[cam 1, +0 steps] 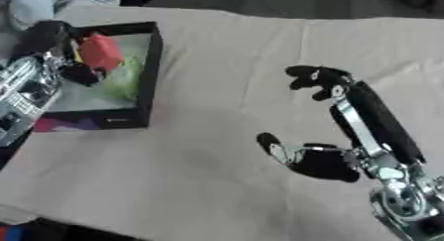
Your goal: Pick up the objects with one hand, pass them to the other hand, and then place them into the box on the other side of the table.
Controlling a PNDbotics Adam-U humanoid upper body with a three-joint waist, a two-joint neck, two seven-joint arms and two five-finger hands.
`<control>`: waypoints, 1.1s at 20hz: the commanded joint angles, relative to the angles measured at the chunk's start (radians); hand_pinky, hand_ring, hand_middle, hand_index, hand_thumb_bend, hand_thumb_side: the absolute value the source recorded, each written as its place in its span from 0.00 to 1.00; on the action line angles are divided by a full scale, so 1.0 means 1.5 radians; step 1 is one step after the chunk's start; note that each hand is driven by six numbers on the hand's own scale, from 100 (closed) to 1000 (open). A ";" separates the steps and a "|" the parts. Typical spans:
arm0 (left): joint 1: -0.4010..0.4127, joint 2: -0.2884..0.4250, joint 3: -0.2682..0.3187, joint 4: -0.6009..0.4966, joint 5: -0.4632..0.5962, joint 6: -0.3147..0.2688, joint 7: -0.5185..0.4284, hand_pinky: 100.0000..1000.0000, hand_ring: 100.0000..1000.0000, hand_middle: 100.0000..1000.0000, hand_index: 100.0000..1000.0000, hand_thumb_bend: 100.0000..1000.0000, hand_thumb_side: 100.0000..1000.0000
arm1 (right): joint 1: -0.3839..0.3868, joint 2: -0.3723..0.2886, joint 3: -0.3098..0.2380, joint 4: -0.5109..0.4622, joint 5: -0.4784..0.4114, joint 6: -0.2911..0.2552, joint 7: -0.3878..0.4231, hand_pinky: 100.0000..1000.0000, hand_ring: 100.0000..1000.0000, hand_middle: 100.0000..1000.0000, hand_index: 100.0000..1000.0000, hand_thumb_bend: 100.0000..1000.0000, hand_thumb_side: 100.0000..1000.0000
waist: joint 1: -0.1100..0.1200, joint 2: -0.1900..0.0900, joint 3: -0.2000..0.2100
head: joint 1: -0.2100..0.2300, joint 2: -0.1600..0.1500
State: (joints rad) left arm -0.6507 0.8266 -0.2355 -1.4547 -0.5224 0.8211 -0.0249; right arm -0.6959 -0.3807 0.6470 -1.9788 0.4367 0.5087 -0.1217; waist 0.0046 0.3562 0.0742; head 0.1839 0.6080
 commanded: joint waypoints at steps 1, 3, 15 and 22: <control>-0.017 0.007 0.017 0.044 -0.005 -0.008 0.006 0.82 0.75 0.62 0.80 0.76 0.30 | -0.010 -0.008 -0.011 -0.014 -0.008 -0.004 -0.010 0.69 0.78 0.63 0.82 0.46 0.14 | 0.002 -0.011 -0.001 | 0.003 -0.009; -0.020 0.003 0.017 0.070 -0.015 -0.009 0.000 0.85 0.78 0.65 0.85 0.83 0.34 | -0.009 -0.008 -0.013 -0.014 -0.011 -0.005 -0.015 0.69 0.78 0.63 0.82 0.46 0.14 | 0.002 -0.011 -0.002 | 0.003 -0.009; -0.014 -0.010 0.073 0.000 0.008 -0.034 0.051 0.75 0.69 0.65 0.76 0.42 0.33 | 0.000 -0.014 -0.037 -0.014 -0.031 -0.017 -0.059 0.69 0.78 0.64 0.82 0.39 0.16 | 0.002 -0.013 -0.002 | -0.049 -0.006; 0.032 -0.052 0.123 -0.195 0.306 -0.236 0.332 0.68 0.67 0.66 0.75 0.14 0.50 | 0.015 -0.039 -0.119 -0.014 -0.135 -0.048 -0.138 0.69 0.81 0.70 0.83 0.00 0.42 | 0.007 -0.024 -0.008 | -0.142 0.001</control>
State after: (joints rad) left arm -0.5963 0.7405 -0.0756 -1.6970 -0.1453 0.5240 0.4118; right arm -0.6645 -0.4147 0.5006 -1.9791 0.2695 0.4433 -0.3104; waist 0.0117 0.3468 0.0611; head -0.0139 0.6082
